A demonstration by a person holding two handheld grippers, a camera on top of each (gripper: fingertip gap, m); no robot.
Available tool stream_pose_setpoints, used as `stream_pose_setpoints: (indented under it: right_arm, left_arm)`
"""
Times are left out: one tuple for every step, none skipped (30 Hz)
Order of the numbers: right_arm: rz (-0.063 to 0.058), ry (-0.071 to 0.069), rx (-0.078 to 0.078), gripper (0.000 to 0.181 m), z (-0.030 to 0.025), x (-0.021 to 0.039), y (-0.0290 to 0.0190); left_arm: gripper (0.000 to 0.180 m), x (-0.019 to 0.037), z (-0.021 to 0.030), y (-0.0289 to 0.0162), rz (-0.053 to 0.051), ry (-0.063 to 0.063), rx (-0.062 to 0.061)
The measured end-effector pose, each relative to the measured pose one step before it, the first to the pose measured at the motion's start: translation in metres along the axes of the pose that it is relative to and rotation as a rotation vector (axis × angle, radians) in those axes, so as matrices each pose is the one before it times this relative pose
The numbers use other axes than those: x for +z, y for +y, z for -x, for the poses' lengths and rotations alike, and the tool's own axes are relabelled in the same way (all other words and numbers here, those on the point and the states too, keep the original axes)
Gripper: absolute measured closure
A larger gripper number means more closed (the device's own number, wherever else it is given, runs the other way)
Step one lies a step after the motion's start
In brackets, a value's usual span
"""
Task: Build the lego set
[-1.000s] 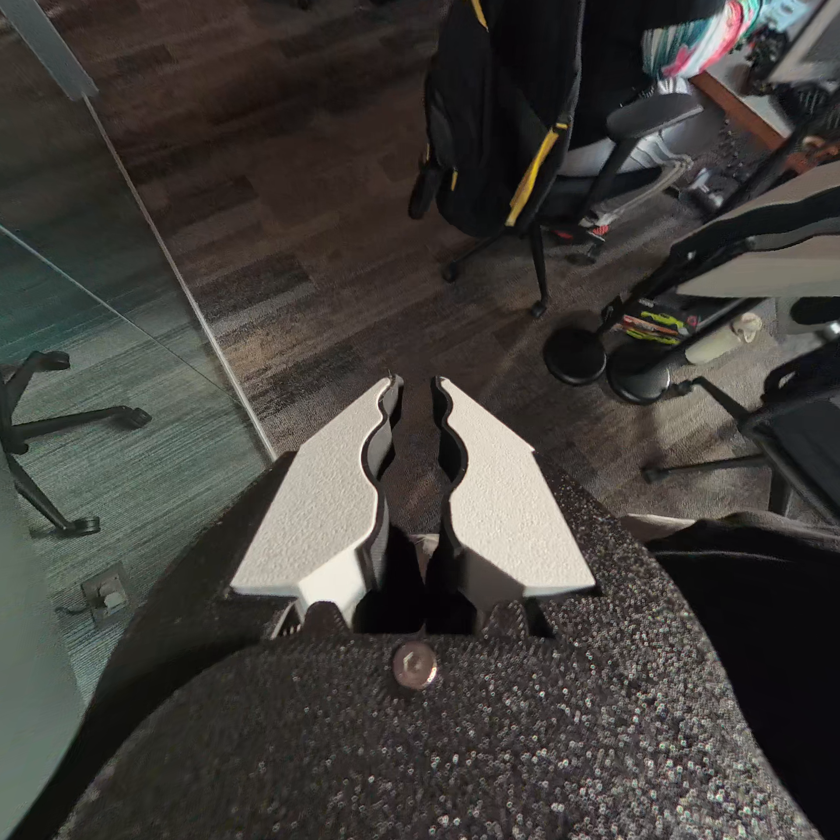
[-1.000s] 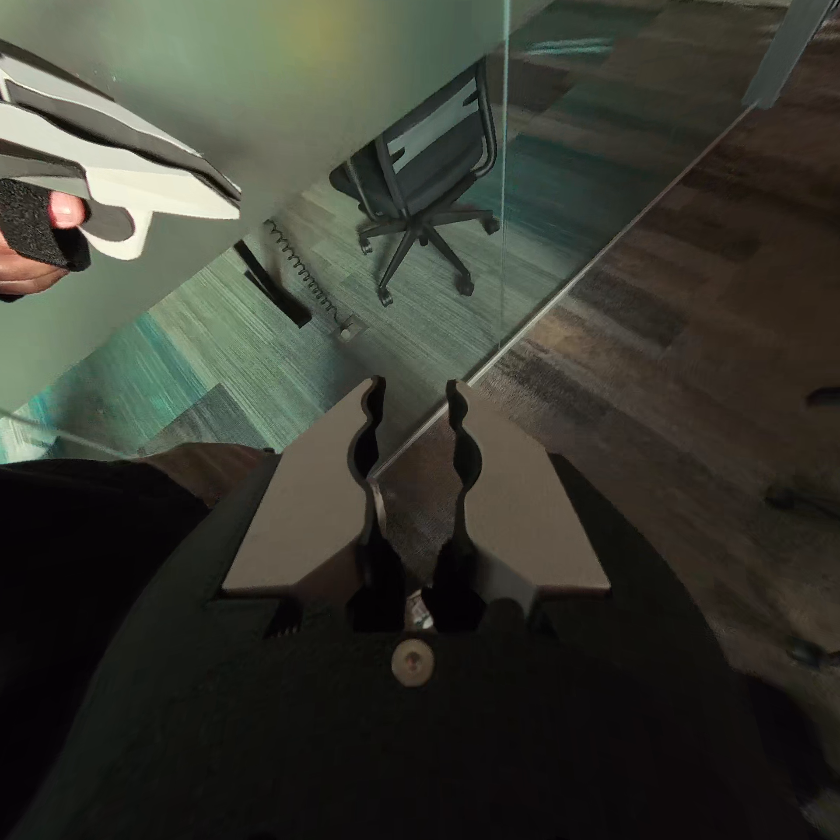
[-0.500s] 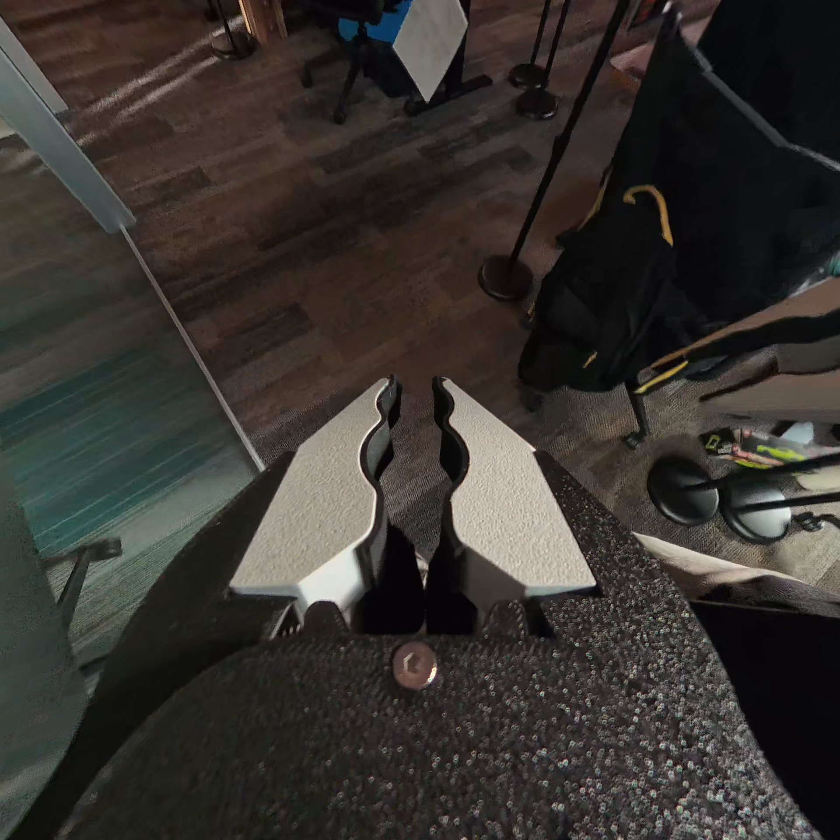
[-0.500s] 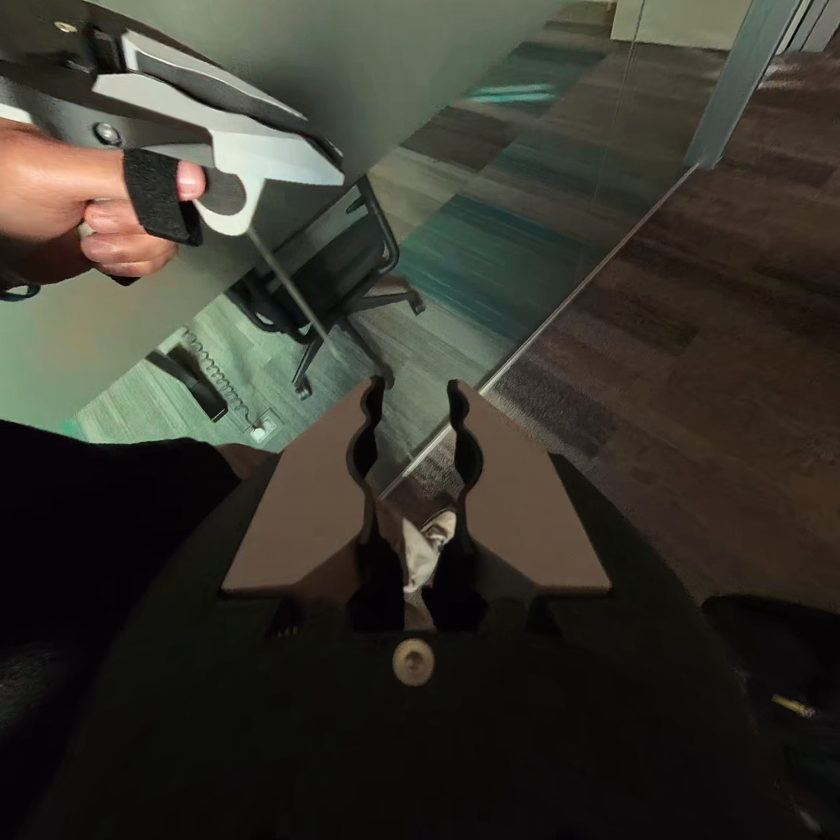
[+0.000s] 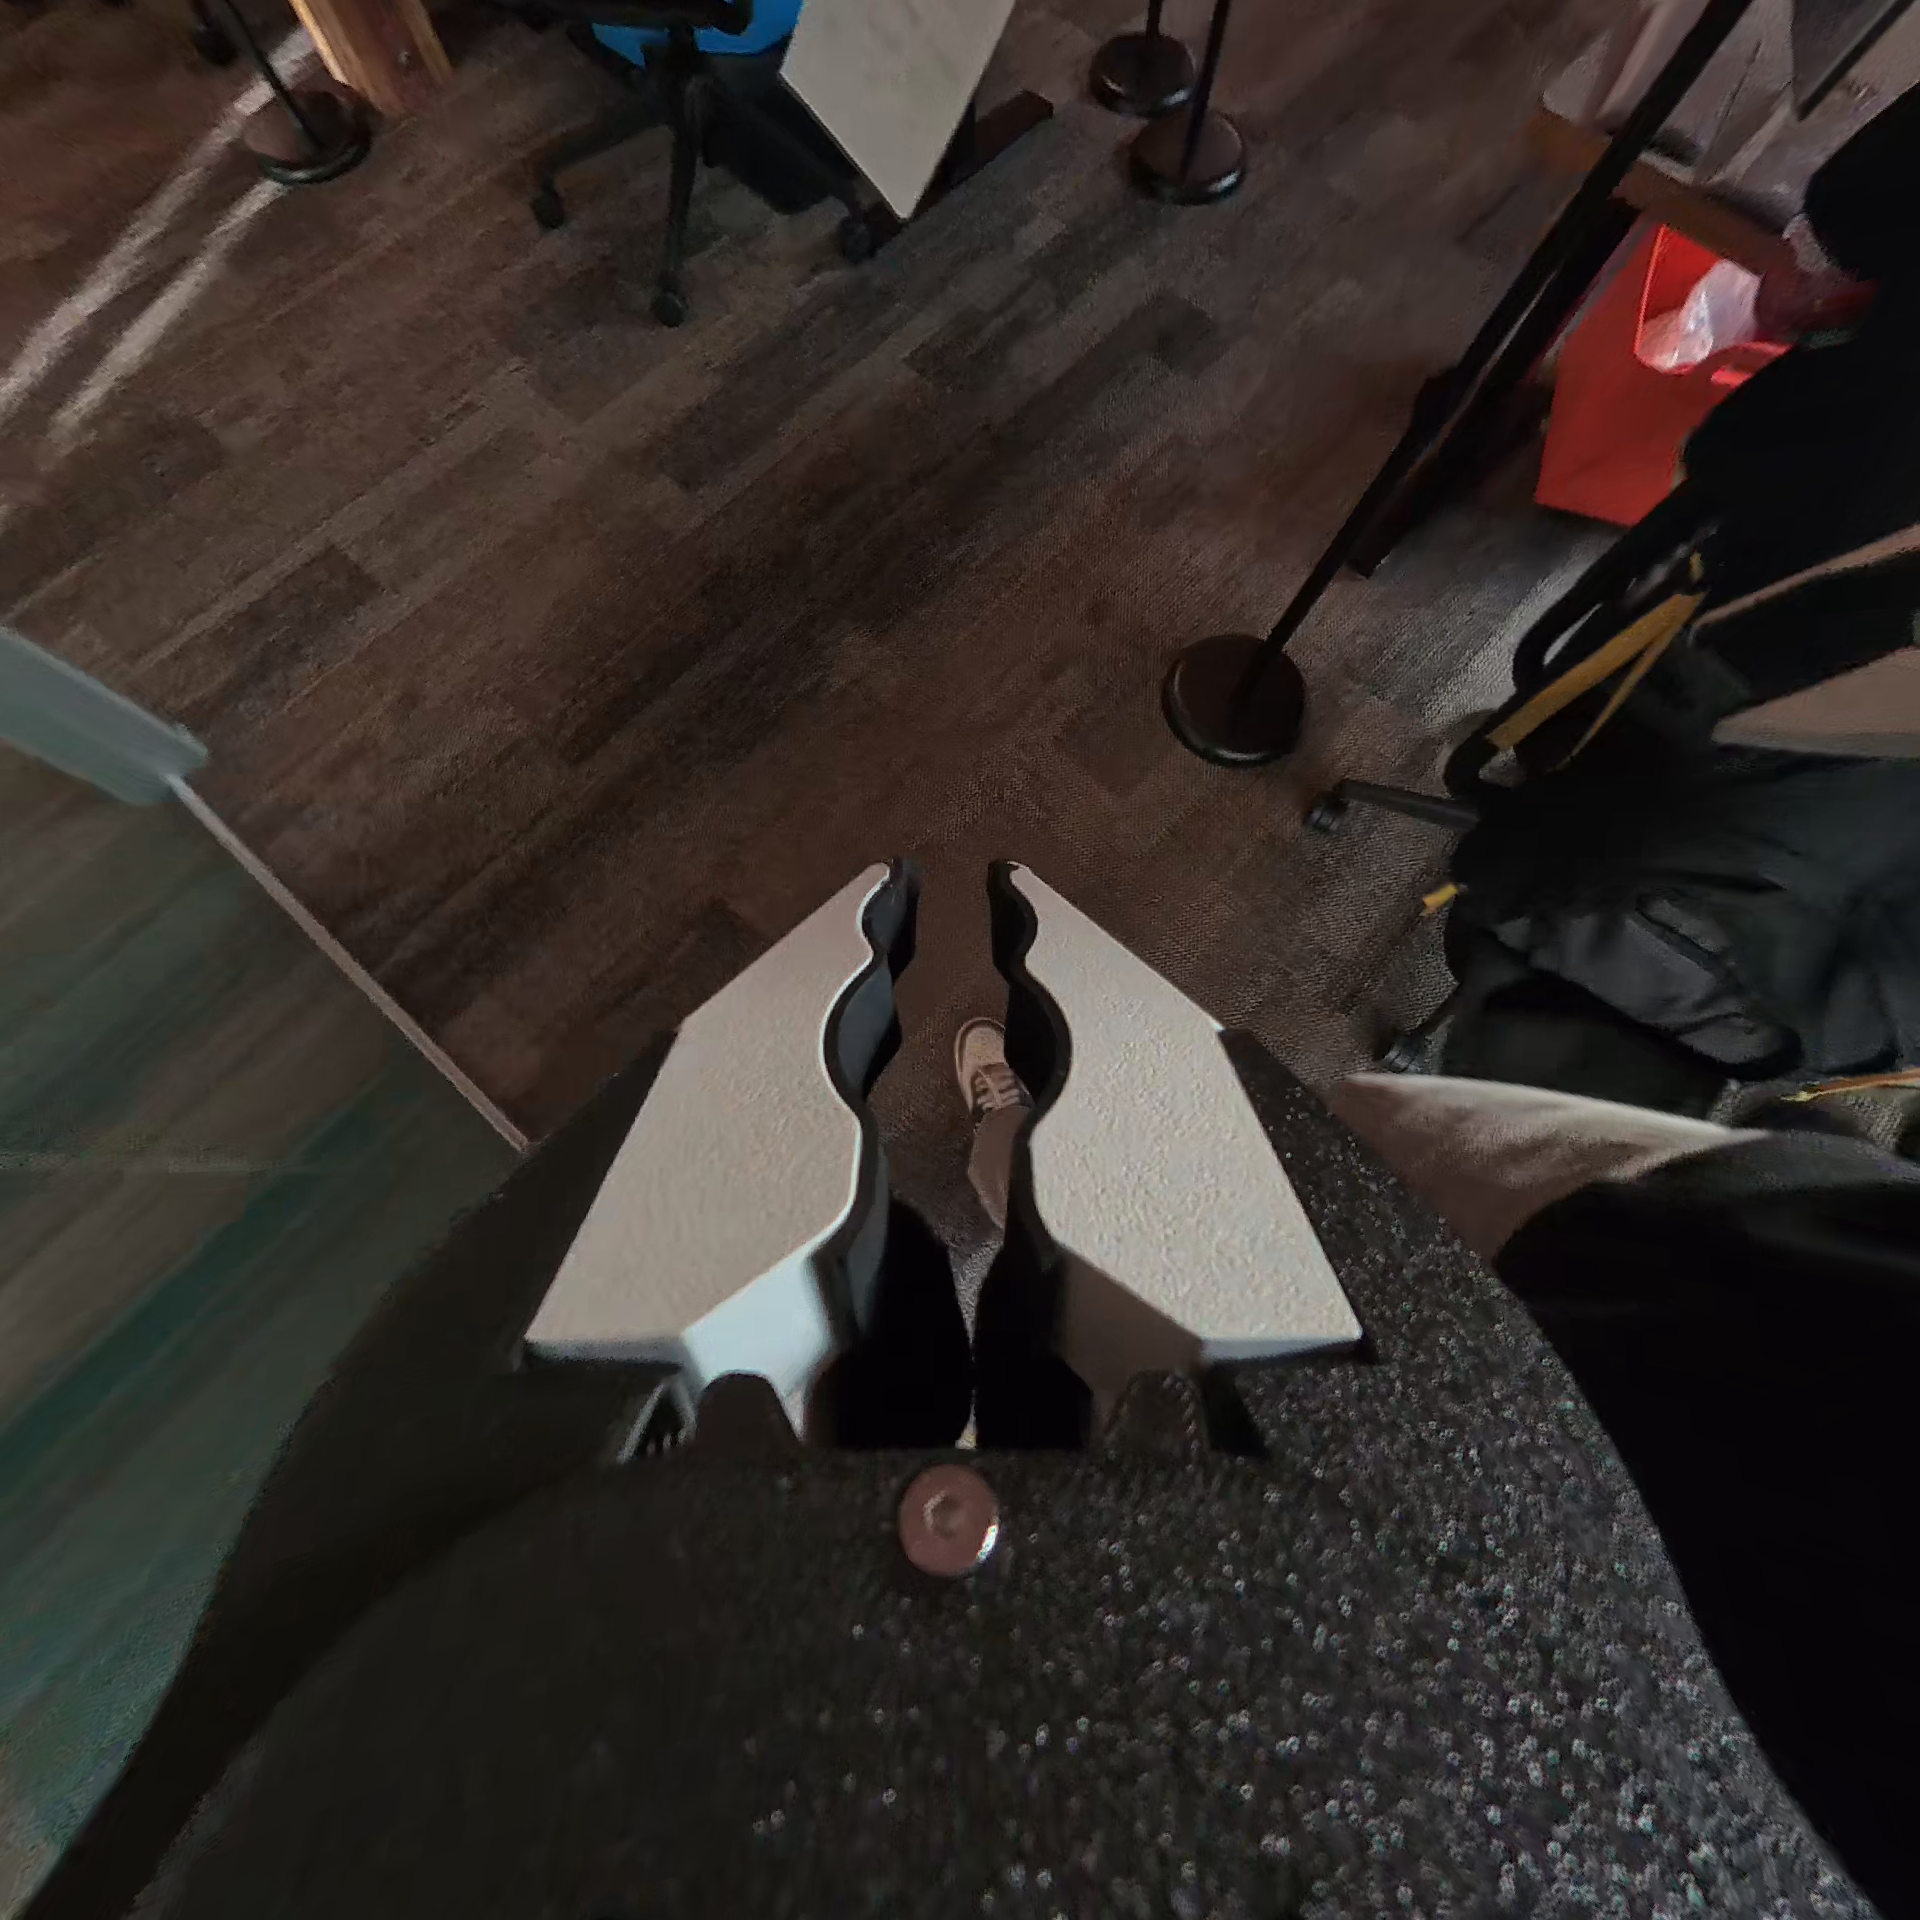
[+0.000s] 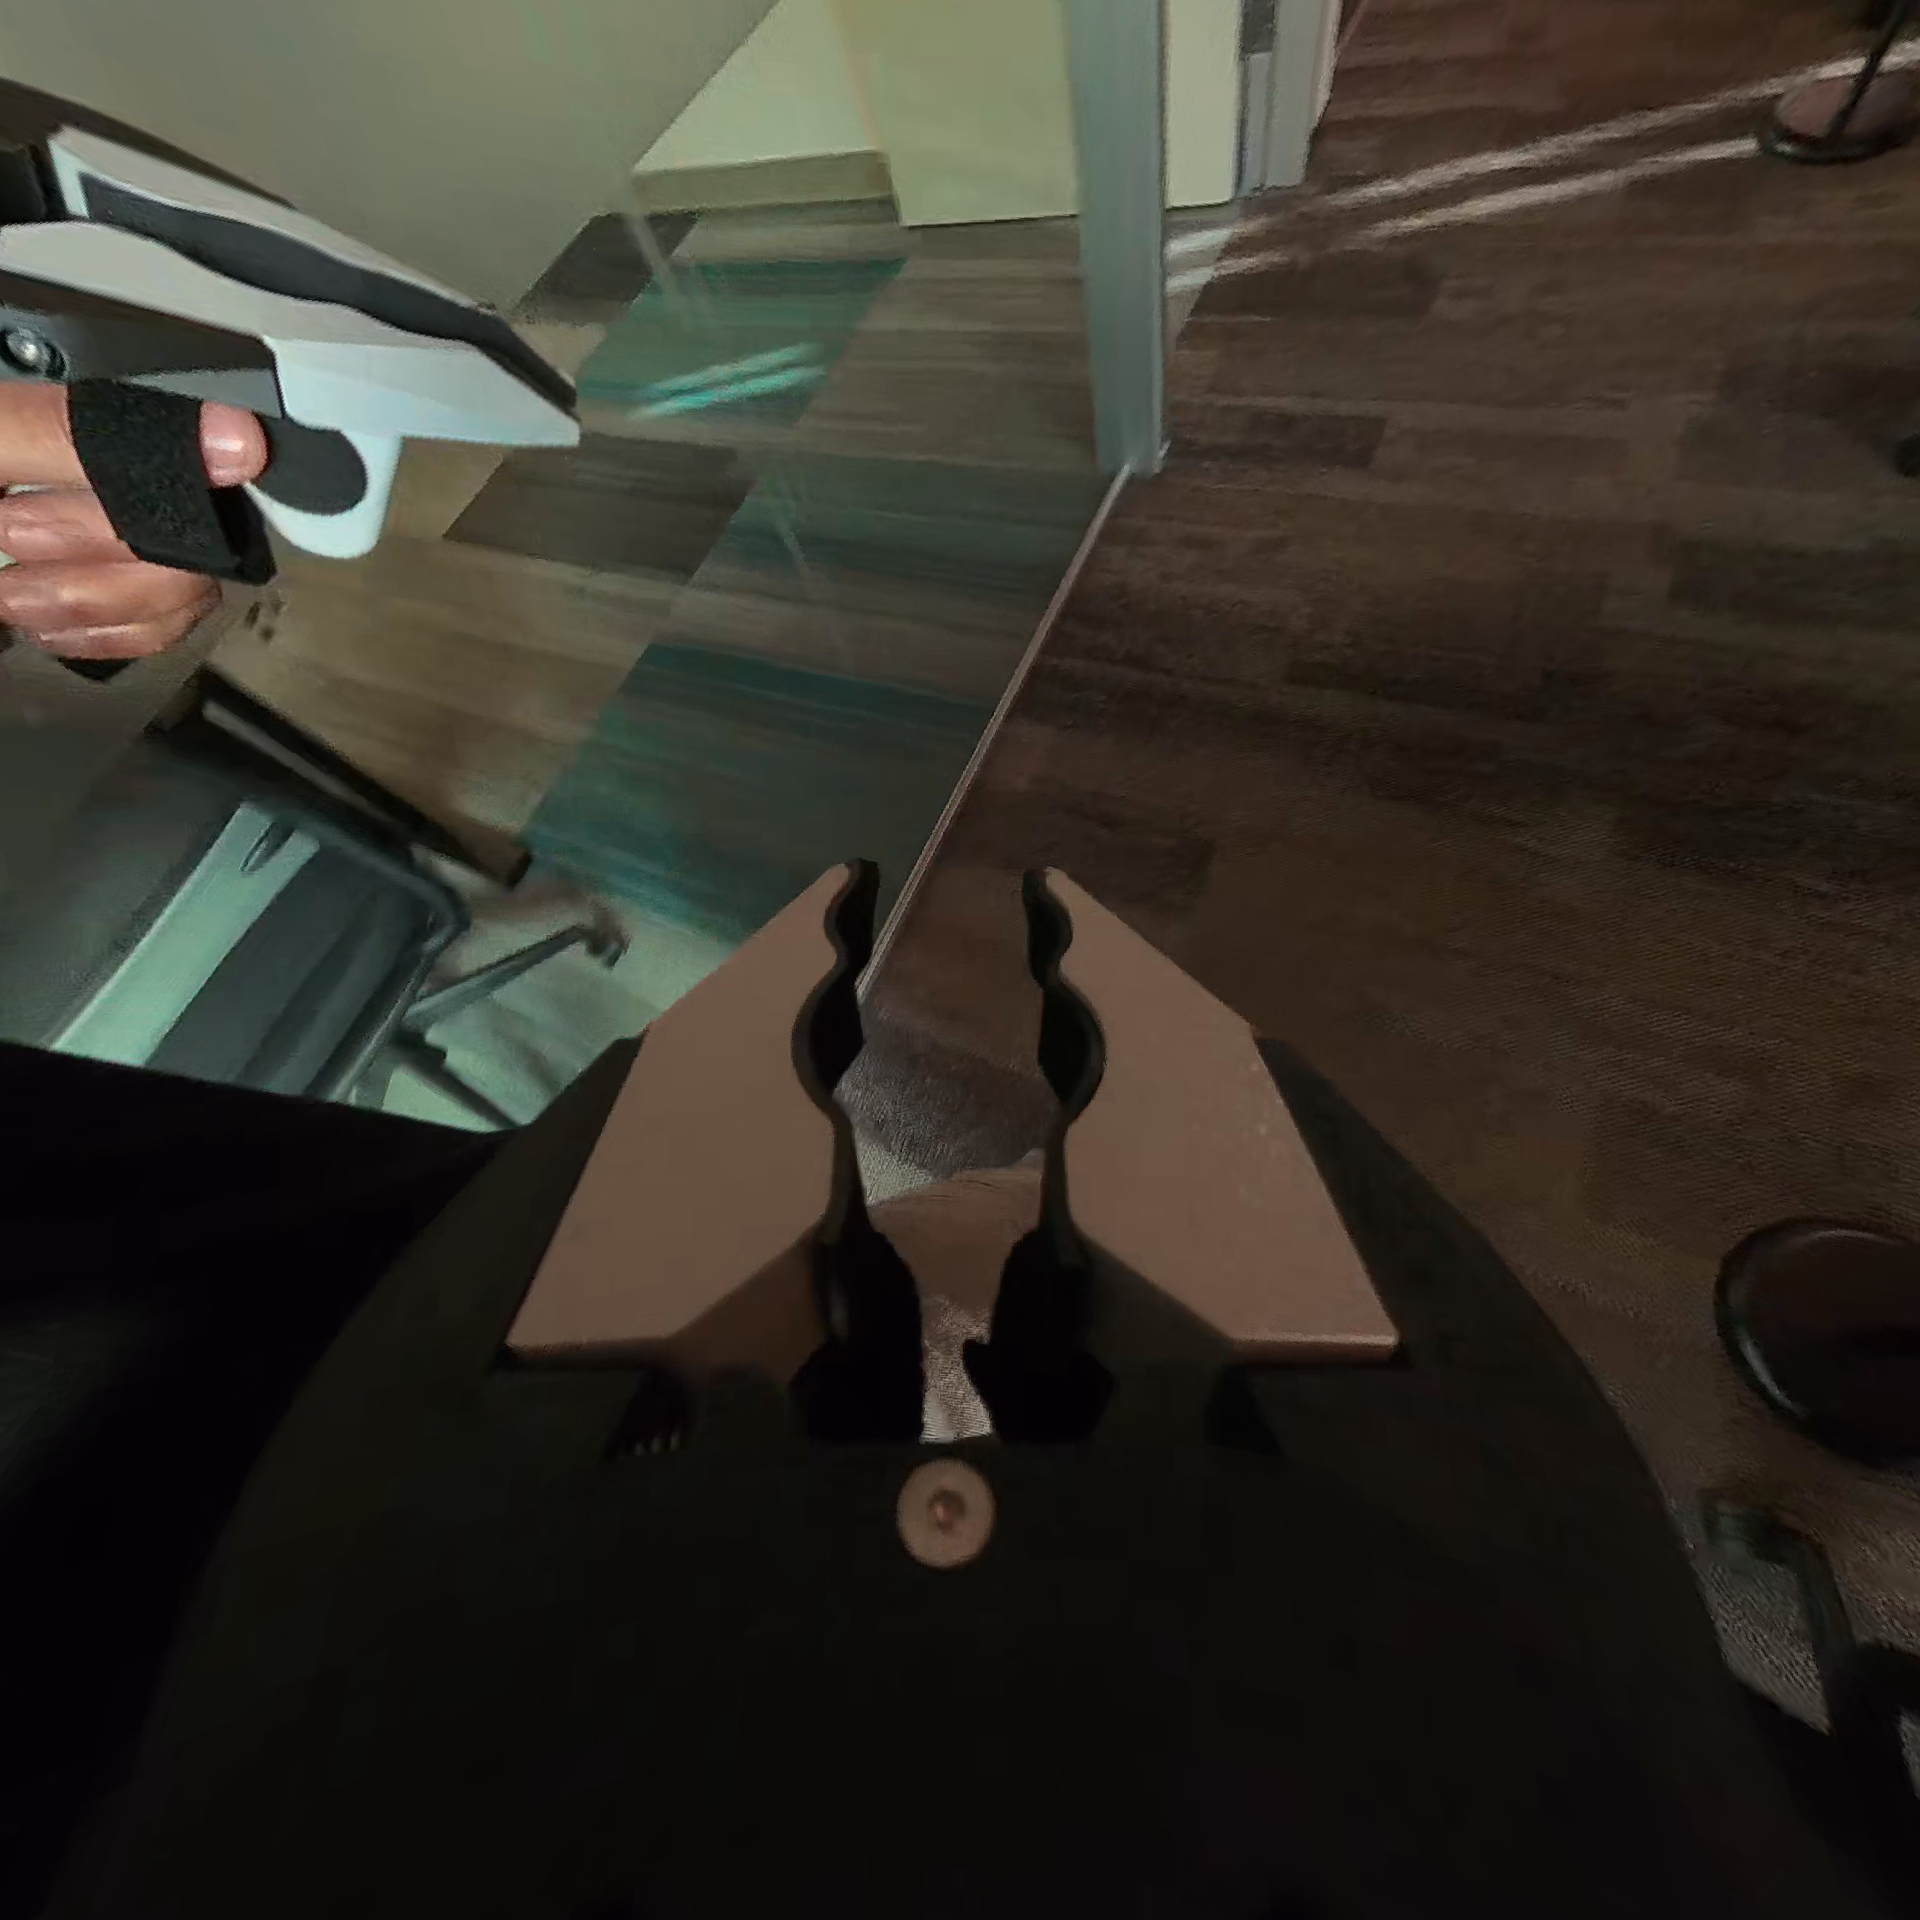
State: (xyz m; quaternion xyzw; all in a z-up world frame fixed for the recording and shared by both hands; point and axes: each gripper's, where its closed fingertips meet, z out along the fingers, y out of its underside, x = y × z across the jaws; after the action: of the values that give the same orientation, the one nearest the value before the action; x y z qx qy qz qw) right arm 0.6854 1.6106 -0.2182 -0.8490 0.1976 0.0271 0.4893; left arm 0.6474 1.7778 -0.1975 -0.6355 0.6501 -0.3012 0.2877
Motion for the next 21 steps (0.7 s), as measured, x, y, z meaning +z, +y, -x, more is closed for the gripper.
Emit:
stream_pose_setpoints:
  right_arm:
    - [-0.0037,0.0125,0.0201,0.152,-0.02916,0.01767,-0.01825]
    - [0.0022,0.0148,0.0067,0.152,-0.02798,0.01585,-0.02074]
    - [-0.0078,0.0210,-0.0050,0.152,-0.02532,0.01088,-0.02196]
    - [-0.0160,0.0263,-0.0069,0.152,-0.02872,0.01414,-0.02343]
    - [-0.0070,0.0203,-0.0040,0.152,-0.02799,0.01465,-0.02174]
    - [0.0081,0.0197,-0.0011,0.152,-0.02771,0.01384,-0.01995]
    - [0.0072,0.0263,-0.0022,0.152,-0.02733,0.01080,-0.02042]
    - [-0.0073,0.0308,-0.0057,0.152,-0.02755,0.01190,-0.02156]
    - [-0.0180,0.0304,-0.0073,0.152,-0.02685,0.01221,-0.02158]
    - [-0.0177,0.0274,-0.0058,0.152,-0.02591,0.01375,-0.01969]
    - [-0.0085,0.0235,-0.0032,0.152,-0.02475,0.01377,-0.01610]
    - [0.0013,0.0240,-0.0012,0.152,-0.02546,0.01683,-0.01289]
    - [0.0042,0.0258,0.0013,0.152,-0.02545,0.01754,-0.01111]
    - [0.0003,0.0259,0.0051,0.152,-0.02496,0.01814,-0.00991]
    - [-0.0018,0.0297,0.0111,0.152,-0.02470,0.01786,-0.00680]
    - [0.0022,0.0325,0.0183,0.152,-0.02532,0.02032,-0.00698]
    - [0.0058,0.0294,0.0243,0.152,-0.02399,0.02086,-0.00628]
    - [0.0015,0.0242,0.0302,0.151,-0.02219,0.02019,-0.00763]
    - [-0.0066,0.0228,0.0374,0.152,-0.02112,0.01939,-0.00981]
    - [-0.0016,0.0242,0.0443,0.152,-0.02033,0.01789,-0.01123]
    - [0.0091,0.0243,0.0440,0.151,-0.01907,0.01582,-0.01331]
  left_arm:
    - [0.168,0.02639,0.01295,-0.02354,0.0161,0.0220,0.0114]
    - [0.168,0.02281,0.01227,-0.02760,0.0034,0.0355,-0.0089]
    - [0.168,0.02015,0.01253,-0.03106,-0.0118,0.0401,-0.0178]
    - [0.168,0.01933,0.01420,-0.03118,-0.0147,0.0289,-0.0103]
    - [0.168,0.01868,0.01670,-0.02810,-0.0042,0.0103,0.0017]
    - [0.168,0.01975,0.01816,-0.02538,0.0052,-0.0026,0.0090]
    - [0.168,0.02095,0.01749,-0.02395,0.0063,-0.0025,0.0127]
    - [0.168,0.02186,0.01639,-0.02308,0.0026,0.0017,0.0144]
    - [0.168,0.02321,0.01562,-0.02197,0.0006,0.0049,0.0135]
    - [0.168,0.02458,0.01493,-0.02028,0.0031,0.0095,0.0124]
    - [0.168,0.02657,0.01428,-0.01871,0.0076,0.0120,0.0126]
    - [0.168,0.02783,0.01440,-0.01842,0.0082,0.0128,0.0137]
    - [0.168,0.02666,0.01293,-0.01790,0.0038,0.0168,0.0153]
    - [0.168,0.02762,0.01270,-0.01956,-0.0002,0.0207,0.0178]
    - [0.168,0.02851,0.01354,-0.02101,-0.0023,0.0208,0.0215]
    - [0.168,0.02795,0.01404,-0.02123,-0.0013,0.0184,0.0264]
    - [0.168,0.02588,0.01396,-0.02039,-0.0014,0.0140,0.0308]
    - [0.168,0.02535,0.01530,-0.02151,-0.0056,0.0106,0.0324]
    - [0.168,0.02532,0.01577,-0.02202,-0.0048,0.0131,0.0279]
    - [0.168,0.02442,0.01446,-0.02148,0.0092,0.0204,0.0193]
    - [0.167,0.02275,0.01449,-0.02326,0.0100,0.0250,0.0143]
